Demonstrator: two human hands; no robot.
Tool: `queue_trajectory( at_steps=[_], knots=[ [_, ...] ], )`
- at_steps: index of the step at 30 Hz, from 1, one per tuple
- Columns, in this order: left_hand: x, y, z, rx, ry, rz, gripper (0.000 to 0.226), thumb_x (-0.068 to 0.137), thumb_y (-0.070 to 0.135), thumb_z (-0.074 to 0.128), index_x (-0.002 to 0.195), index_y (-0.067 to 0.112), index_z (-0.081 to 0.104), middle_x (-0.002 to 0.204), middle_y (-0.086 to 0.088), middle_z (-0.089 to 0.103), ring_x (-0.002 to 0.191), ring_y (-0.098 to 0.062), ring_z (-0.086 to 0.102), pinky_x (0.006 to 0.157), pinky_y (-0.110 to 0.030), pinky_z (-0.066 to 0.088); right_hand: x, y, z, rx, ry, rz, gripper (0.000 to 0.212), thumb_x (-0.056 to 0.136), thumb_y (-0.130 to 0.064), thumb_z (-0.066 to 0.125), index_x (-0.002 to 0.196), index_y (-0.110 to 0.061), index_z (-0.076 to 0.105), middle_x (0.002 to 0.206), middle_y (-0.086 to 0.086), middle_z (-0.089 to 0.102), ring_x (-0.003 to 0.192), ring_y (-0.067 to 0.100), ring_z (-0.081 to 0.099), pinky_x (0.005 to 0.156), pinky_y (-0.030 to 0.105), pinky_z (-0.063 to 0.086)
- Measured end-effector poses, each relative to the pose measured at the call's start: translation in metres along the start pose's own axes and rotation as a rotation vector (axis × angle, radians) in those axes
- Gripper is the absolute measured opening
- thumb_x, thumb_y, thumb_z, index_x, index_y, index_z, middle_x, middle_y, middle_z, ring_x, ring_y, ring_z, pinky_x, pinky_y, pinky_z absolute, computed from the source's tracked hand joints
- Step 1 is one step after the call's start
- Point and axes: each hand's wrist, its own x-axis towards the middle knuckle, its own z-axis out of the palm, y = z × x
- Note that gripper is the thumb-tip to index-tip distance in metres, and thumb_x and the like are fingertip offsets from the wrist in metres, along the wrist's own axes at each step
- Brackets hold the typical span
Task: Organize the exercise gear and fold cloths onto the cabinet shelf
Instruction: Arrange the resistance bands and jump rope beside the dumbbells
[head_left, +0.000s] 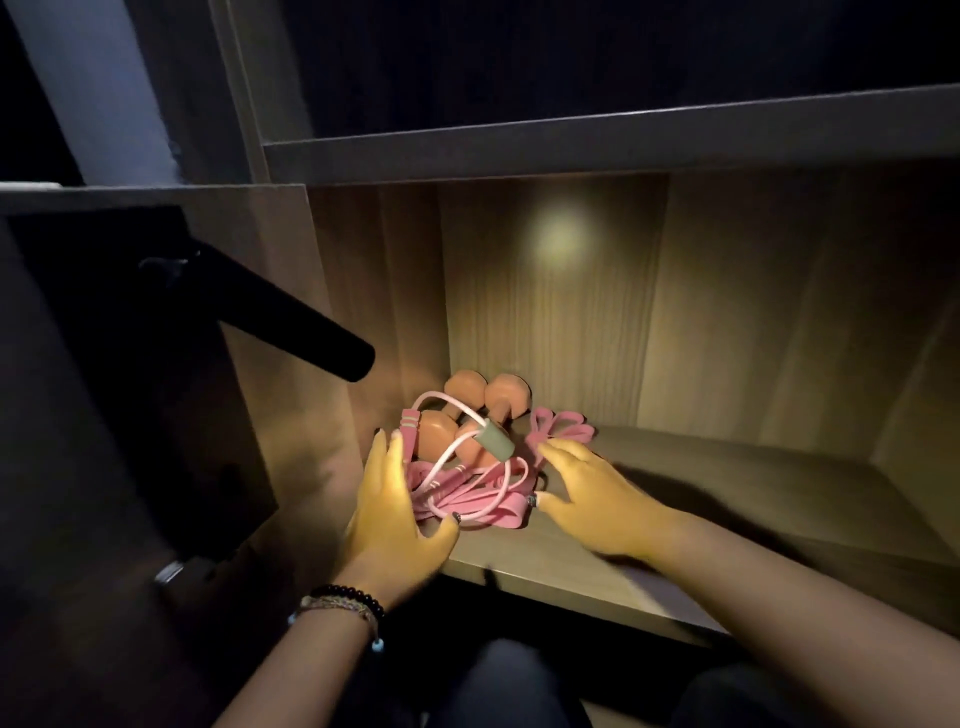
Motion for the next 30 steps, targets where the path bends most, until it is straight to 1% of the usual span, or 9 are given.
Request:
queue_trajectory(
  at_steps=[3, 6, 8, 10, 12, 14, 19, 22, 30],
  knots=[
    [-0.018, 0.017, -0.016, -0.033, -0.033, 0.064, 0.103, 0.076, 0.02, 0.074, 0.154, 0.011, 0.007, 0.158, 0.001, 0.012, 0.145, -0.012, 0.011, 0.113, -0.022, 0.014, -0.033, -0.01, -0.009, 0.015, 0.071, -0.016, 0.065, 0.097, -0.036, 0.049, 0.151, -0.015, 0.02, 0.159, 0.0, 0.018, 0.146, 0.014, 0.015, 0.109, 0.019, 0.01],
    [-0.038, 0.038, -0.03, -0.031, -0.048, 0.153, 0.092, 0.075, 0.027, 0.073, 0.149, 0.019, 0.019, 0.14, 0.015, 0.029, 0.13, -0.001, 0.03, 0.107, -0.016, 0.027, -0.069, -0.016, -0.014, -0.075, 0.105, -0.023, 0.069, 0.096, -0.041, 0.047, 0.153, -0.018, 0.015, 0.161, 0.0, 0.01, 0.146, 0.015, 0.014, 0.113, 0.024, 0.015],
    [-0.051, 0.053, -0.036, 0.01, -0.124, 0.181, 0.079, 0.076, 0.036, 0.07, 0.141, 0.027, 0.026, 0.137, 0.011, 0.041, 0.125, -0.008, 0.044, 0.105, -0.029, 0.043, -0.093, -0.021, -0.014, -0.199, 0.061, -0.027, 0.072, 0.096, -0.043, 0.045, 0.153, -0.018, 0.01, 0.162, 0.001, 0.004, 0.147, 0.018, 0.013, 0.116, 0.031, 0.02],
    [-0.066, 0.068, -0.041, 0.116, -0.222, 0.229, 0.085, 0.08, 0.047, 0.066, 0.146, 0.027, 0.017, 0.15, 0.006, 0.031, 0.136, -0.013, 0.035, 0.109, -0.038, 0.04, -0.115, -0.026, -0.014, -0.303, 0.018, -0.039, 0.076, 0.095, -0.048, 0.043, 0.153, -0.017, 0.005, 0.162, 0.004, 0.001, 0.148, 0.019, 0.007, 0.118, 0.032, 0.015],
    [-0.078, 0.079, -0.045, 0.176, -0.271, 0.266, 0.094, 0.081, 0.054, 0.064, 0.15, 0.031, 0.004, 0.159, 0.011, 0.011, 0.145, -0.012, 0.018, 0.114, -0.034, 0.029, -0.135, -0.031, -0.019, -0.339, 0.01, -0.024, 0.08, 0.095, -0.052, 0.042, 0.153, -0.016, 0.0, 0.162, 0.003, -0.002, 0.149, 0.018, -0.001, 0.118, 0.032, 0.007],
    [-0.09, 0.09, -0.05, 0.176, -0.285, 0.308, 0.099, 0.081, 0.056, 0.063, 0.151, 0.035, -0.003, 0.16, 0.015, 0.004, 0.147, -0.009, 0.011, 0.113, -0.032, 0.024, -0.152, -0.035, -0.027, -0.339, 0.038, 0.003, 0.078, 0.096, -0.053, 0.04, 0.153, -0.016, 0.001, 0.162, 0.003, -0.002, 0.149, 0.018, -0.004, 0.118, 0.032, 0.005],
    [-0.108, 0.119, -0.059, 0.2, -0.284, 0.409, 0.097, 0.084, 0.057, 0.059, 0.152, 0.031, -0.005, 0.161, 0.015, -0.003, 0.147, -0.008, 0.004, 0.116, -0.031, 0.015, -0.195, -0.039, -0.051, -0.368, 0.128, 0.053, 0.074, 0.097, -0.053, 0.036, 0.153, -0.018, 0.002, 0.162, 0.0, -0.001, 0.148, 0.019, -0.005, 0.119, 0.035, 0.007],
    [-0.112, 0.141, -0.055, 0.209, -0.314, 0.475, 0.094, 0.087, 0.056, 0.056, 0.153, 0.028, -0.005, 0.161, 0.012, -0.007, 0.148, -0.007, -0.002, 0.112, -0.024, 0.008, -0.22, -0.037, -0.063, -0.387, 0.177, 0.105, 0.077, 0.095, -0.058, 0.035, 0.153, -0.02, 0.003, 0.162, -0.002, 0.001, 0.148, 0.017, -0.003, 0.118, 0.034, 0.009],
    [-0.102, 0.197, -0.01, 0.184, -0.472, 0.715, 0.089, 0.093, 0.048, 0.053, 0.154, 0.018, -0.004, 0.162, 0.003, -0.008, 0.147, -0.009, -0.01, 0.113, -0.022, 0.0, -0.279, -0.009, -0.082, -0.382, 0.17, 0.338, 0.076, 0.091, -0.067, 0.028, 0.152, -0.033, -0.002, 0.161, -0.008, -0.005, 0.148, 0.013, -0.003, 0.117, 0.033, 0.012]
  ],
)
